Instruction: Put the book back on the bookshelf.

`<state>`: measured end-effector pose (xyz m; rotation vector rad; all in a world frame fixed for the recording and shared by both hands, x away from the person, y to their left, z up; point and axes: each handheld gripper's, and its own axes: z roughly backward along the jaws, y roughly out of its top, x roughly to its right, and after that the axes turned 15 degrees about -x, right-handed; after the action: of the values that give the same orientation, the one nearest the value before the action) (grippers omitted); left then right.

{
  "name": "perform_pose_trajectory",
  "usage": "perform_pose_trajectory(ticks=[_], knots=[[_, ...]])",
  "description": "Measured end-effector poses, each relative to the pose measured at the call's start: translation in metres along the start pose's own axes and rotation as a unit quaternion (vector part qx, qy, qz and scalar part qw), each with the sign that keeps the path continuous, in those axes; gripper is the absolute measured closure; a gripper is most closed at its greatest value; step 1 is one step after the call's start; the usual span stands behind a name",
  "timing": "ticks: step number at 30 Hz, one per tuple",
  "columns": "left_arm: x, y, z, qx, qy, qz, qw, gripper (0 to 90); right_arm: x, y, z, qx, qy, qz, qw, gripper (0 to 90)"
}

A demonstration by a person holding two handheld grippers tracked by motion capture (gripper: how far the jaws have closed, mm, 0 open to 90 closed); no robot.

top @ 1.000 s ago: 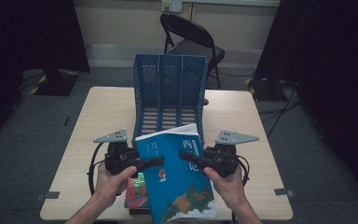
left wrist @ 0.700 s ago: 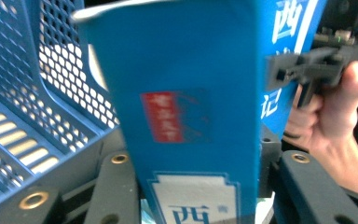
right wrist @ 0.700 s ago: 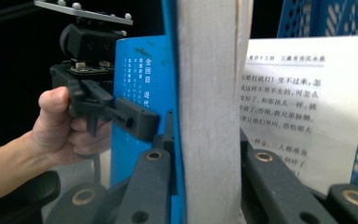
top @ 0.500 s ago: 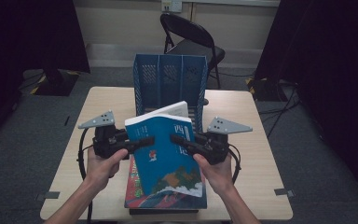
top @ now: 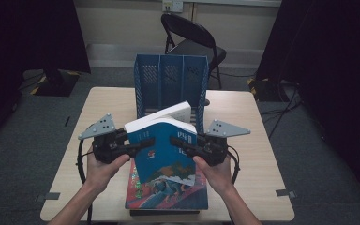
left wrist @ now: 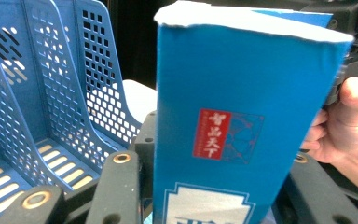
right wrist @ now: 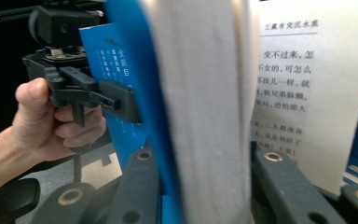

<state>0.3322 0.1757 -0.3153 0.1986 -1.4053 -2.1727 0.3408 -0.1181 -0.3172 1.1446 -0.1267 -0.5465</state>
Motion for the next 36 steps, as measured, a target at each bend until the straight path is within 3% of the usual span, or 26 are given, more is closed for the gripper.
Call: perform_pose_trajectory(ticks=[8,15,20,24,27,30,34,36], knots=[[0.006,-0.007,0.0,0.019,0.0,-0.01,0.9998,57.3,-0.002,-0.007,0.011,-0.01,-0.023,0.016,0.9996,61.3],[0.009,-0.009,0.0,0.023,0.012,-0.013,0.9996,57.4,0.003,-0.016,0.019,-0.014,-0.056,0.003,0.9984,55.8],[0.01,-0.009,0.001,0.022,0.011,-0.013,0.9996,58.2,0.017,-0.029,0.022,-0.025,-0.079,-0.016,0.9964,56.1],[0.012,-0.01,0.003,0.019,0.014,-0.016,0.9996,58.5,0.032,-0.04,0.014,-0.046,-0.079,-0.03,0.9954,55.3],[0.015,-0.01,0.004,0.016,0.015,-0.018,0.9996,58.6,0.039,-0.045,0.007,-0.052,-0.054,-0.035,0.9966,52.4],[0.018,-0.01,0.003,0.016,0.016,-0.024,0.9994,58.4,0.039,-0.044,0.004,-0.055,-0.045,-0.032,0.9969,49.2],[0.02,-0.011,0.003,0.014,0.002,-0.027,0.9995,57.3,0.036,-0.042,0.001,-0.062,-0.026,-0.019,0.9976,40.6],[0.02,-0.012,0.0,0.01,0.005,-0.031,0.9995,56.7,0.034,-0.041,-0.001,-0.063,-0.029,-0.019,0.9974,39.4]])
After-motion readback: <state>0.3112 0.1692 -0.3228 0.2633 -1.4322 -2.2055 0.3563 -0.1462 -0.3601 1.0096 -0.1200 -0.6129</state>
